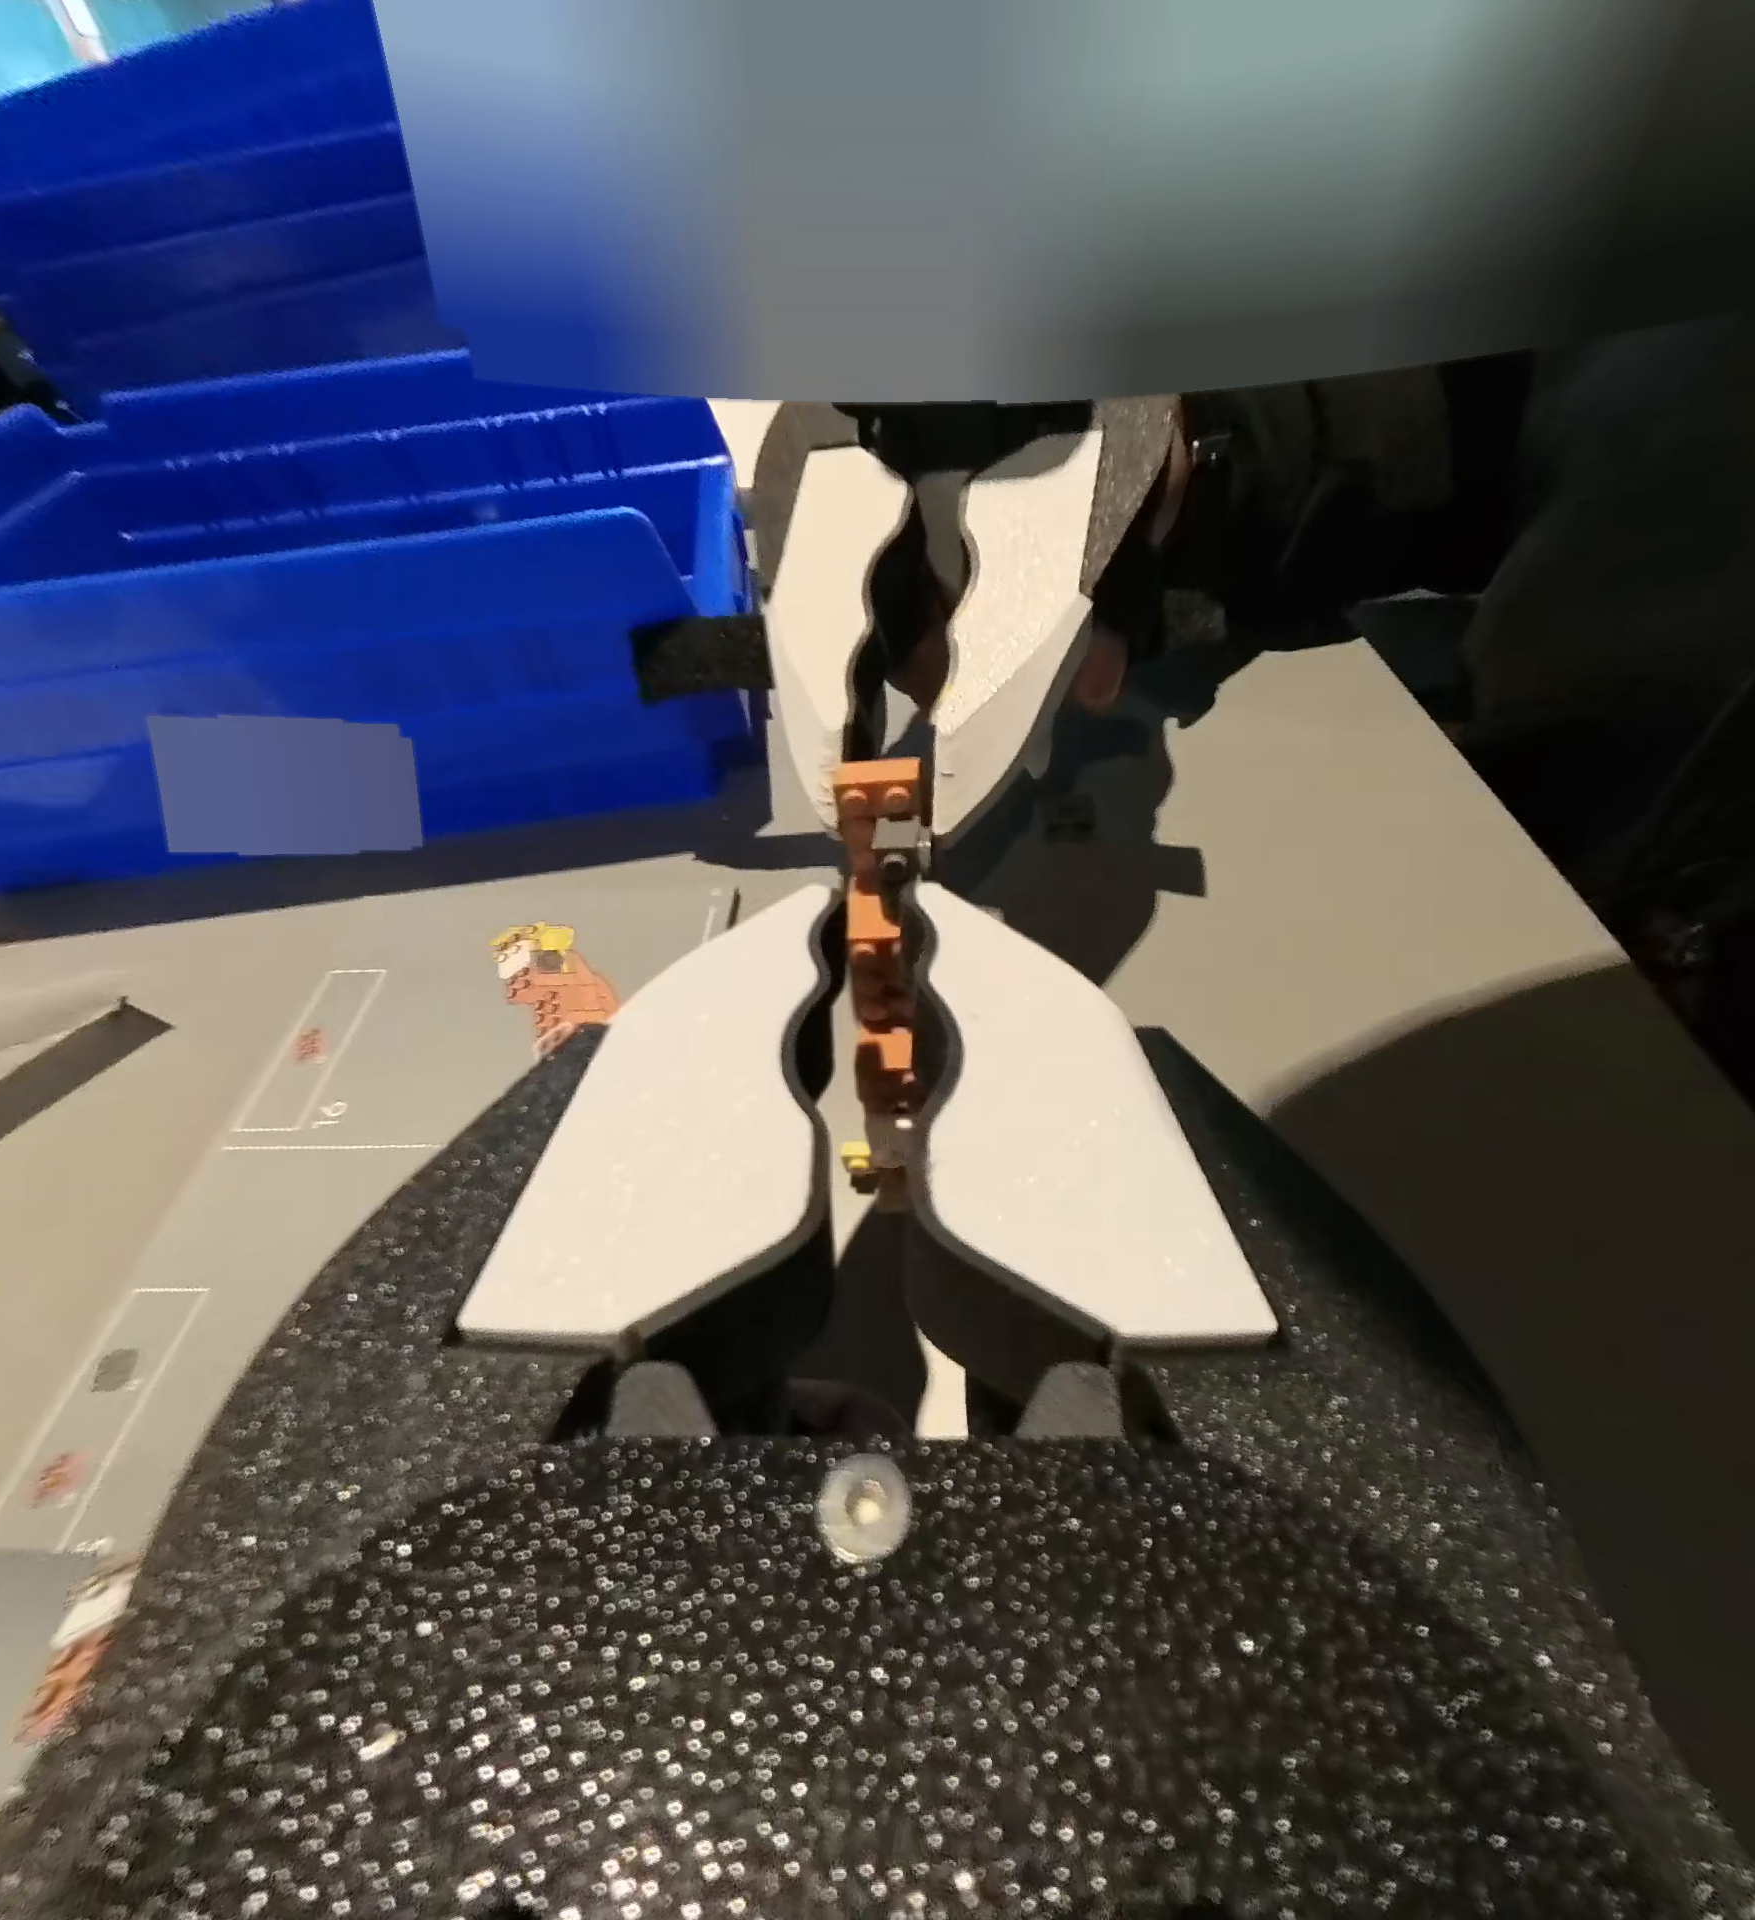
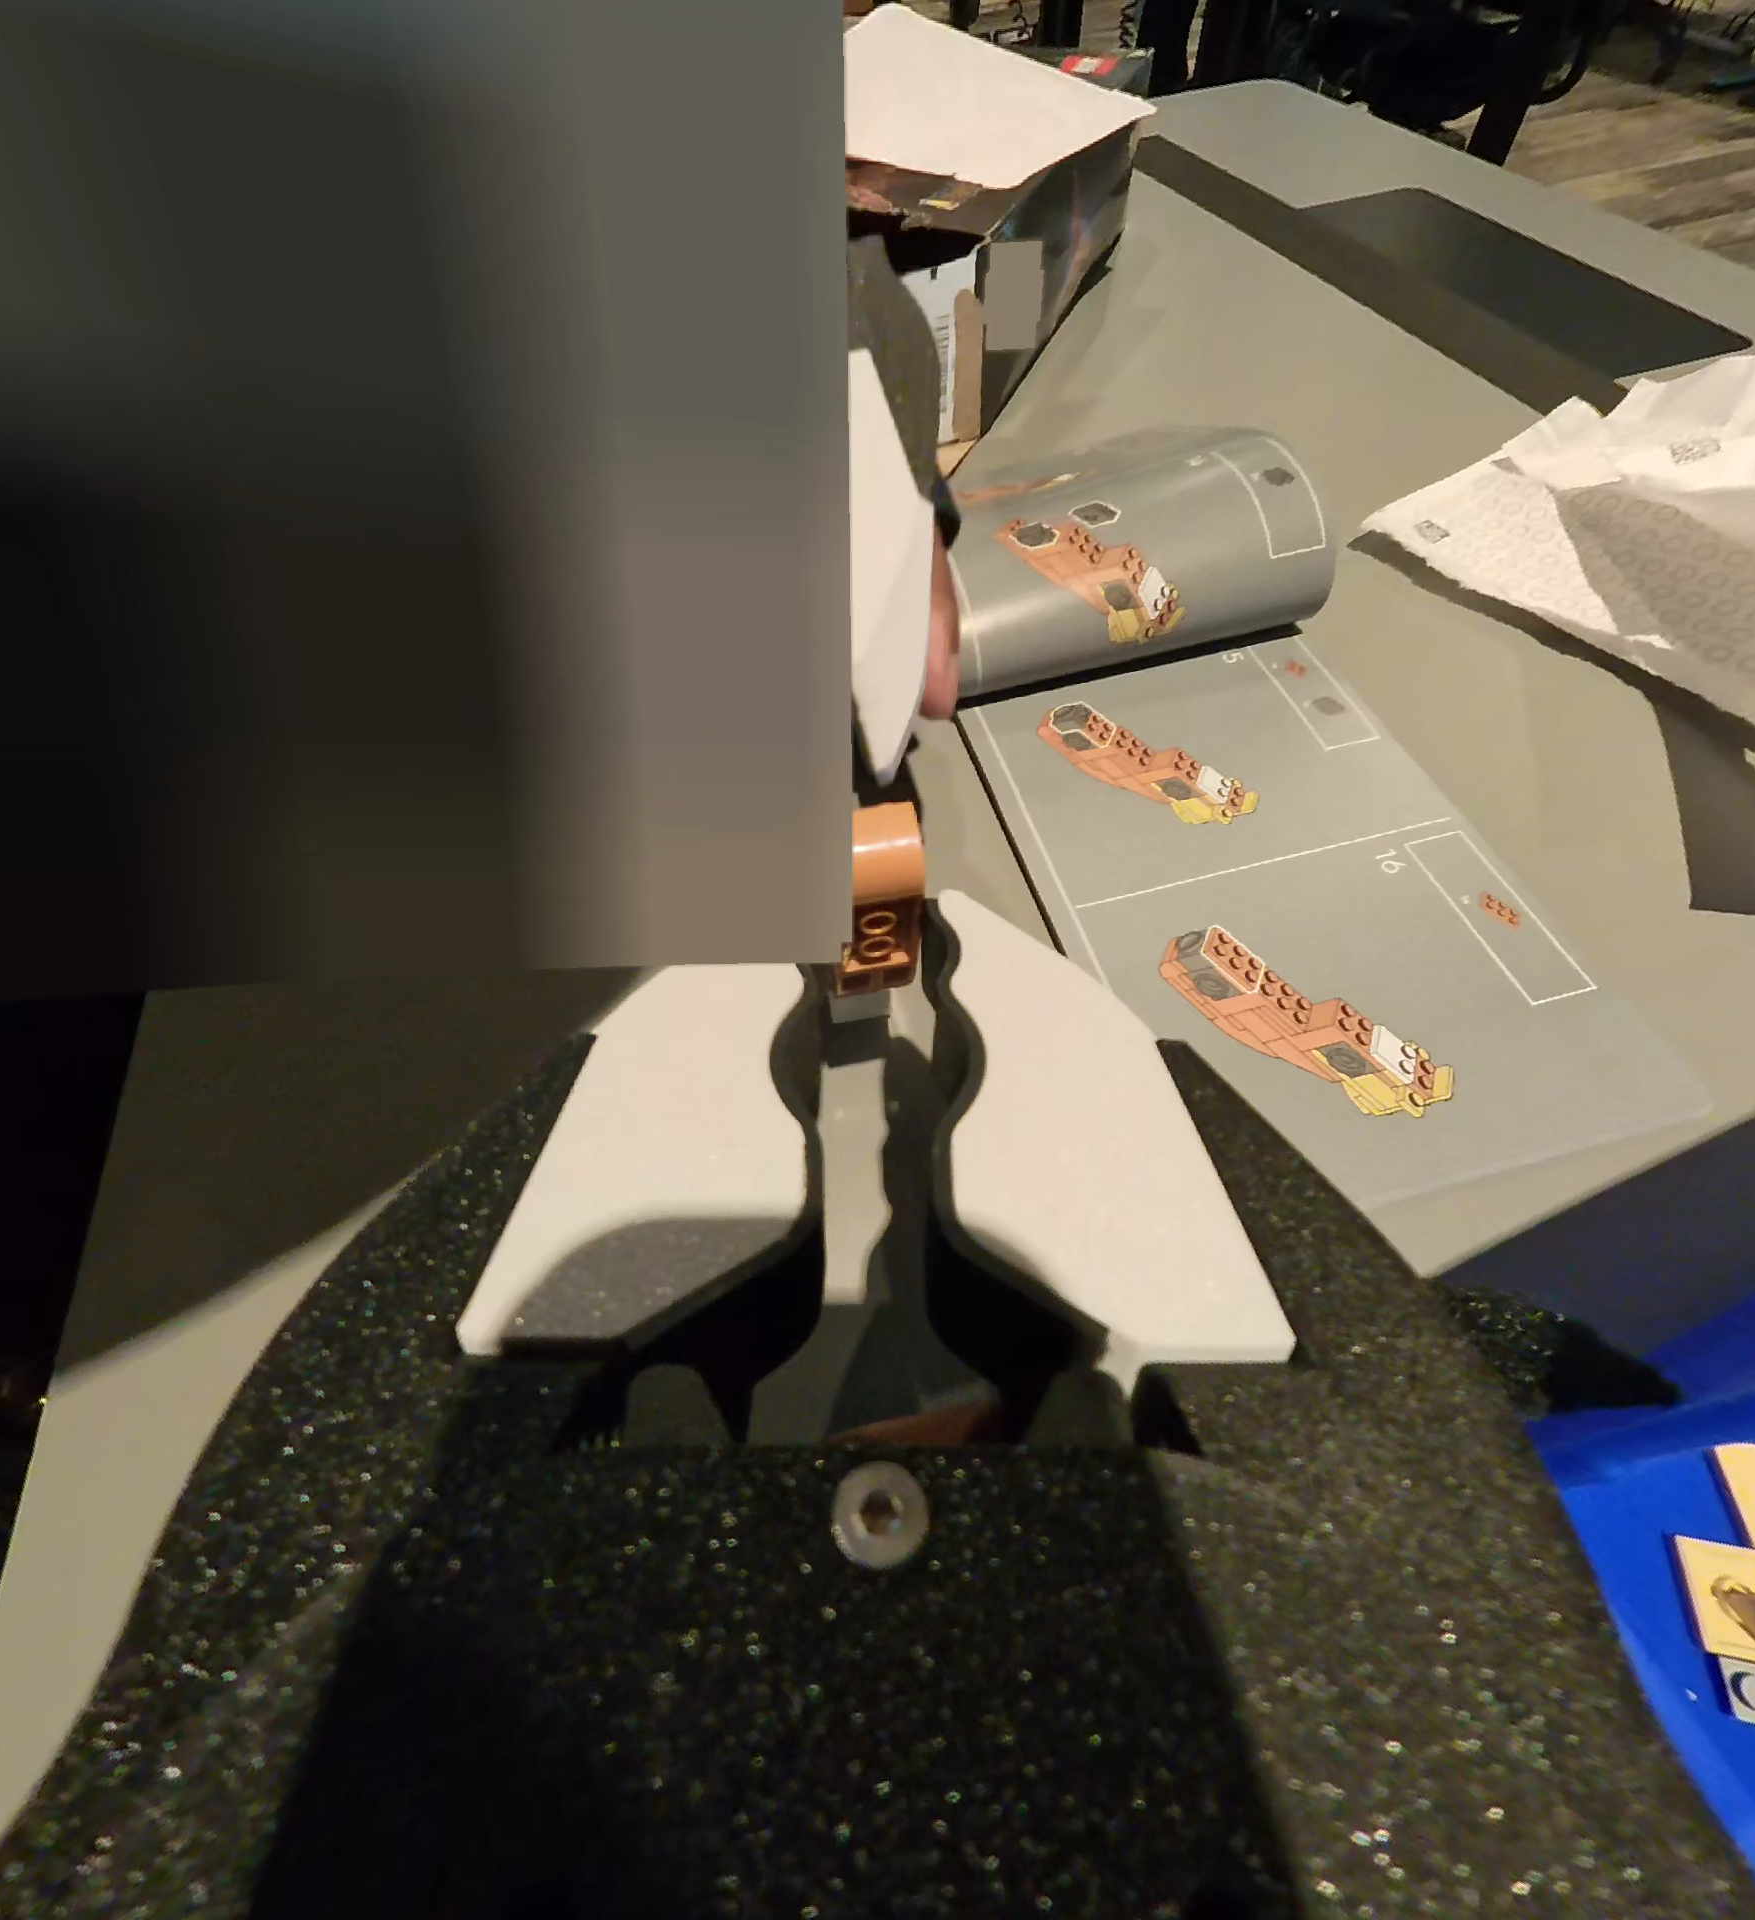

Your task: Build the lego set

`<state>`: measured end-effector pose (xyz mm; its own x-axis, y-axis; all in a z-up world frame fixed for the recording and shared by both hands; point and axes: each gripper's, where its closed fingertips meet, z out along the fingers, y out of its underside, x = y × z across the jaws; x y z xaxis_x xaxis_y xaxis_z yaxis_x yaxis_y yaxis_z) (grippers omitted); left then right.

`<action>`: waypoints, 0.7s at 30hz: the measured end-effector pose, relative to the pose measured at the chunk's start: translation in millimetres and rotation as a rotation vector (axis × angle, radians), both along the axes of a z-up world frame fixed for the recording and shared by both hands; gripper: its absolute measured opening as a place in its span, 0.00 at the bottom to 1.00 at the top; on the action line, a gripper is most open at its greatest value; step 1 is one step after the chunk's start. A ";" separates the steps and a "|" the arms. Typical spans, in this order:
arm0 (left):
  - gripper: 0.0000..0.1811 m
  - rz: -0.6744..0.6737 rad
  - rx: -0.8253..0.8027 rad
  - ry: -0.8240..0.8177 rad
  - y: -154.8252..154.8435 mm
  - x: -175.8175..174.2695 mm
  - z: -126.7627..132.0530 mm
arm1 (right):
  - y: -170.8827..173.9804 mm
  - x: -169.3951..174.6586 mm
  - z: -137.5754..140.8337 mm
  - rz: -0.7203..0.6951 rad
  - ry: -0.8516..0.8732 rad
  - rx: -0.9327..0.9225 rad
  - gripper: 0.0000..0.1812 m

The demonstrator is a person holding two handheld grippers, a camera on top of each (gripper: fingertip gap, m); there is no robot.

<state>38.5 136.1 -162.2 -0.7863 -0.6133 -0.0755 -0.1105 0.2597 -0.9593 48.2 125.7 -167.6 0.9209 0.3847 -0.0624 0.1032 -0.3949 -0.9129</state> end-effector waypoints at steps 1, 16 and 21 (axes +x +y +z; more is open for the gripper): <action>0.05 -0.003 0.001 0.002 -1.3 -0.1 -1.0 | 0.0 0.1 0.1 0.000 0.002 0.000 0.09; 0.00 0.004 0.001 0.012 -3.1 1.5 -4.1 | 1.4 -0.8 0.0 -0.007 0.020 0.001 0.09; 0.00 -0.005 0.025 0.005 -4.1 -0.5 -4.6 | 2.4 -0.5 0.7 -0.020 0.020 0.005 0.09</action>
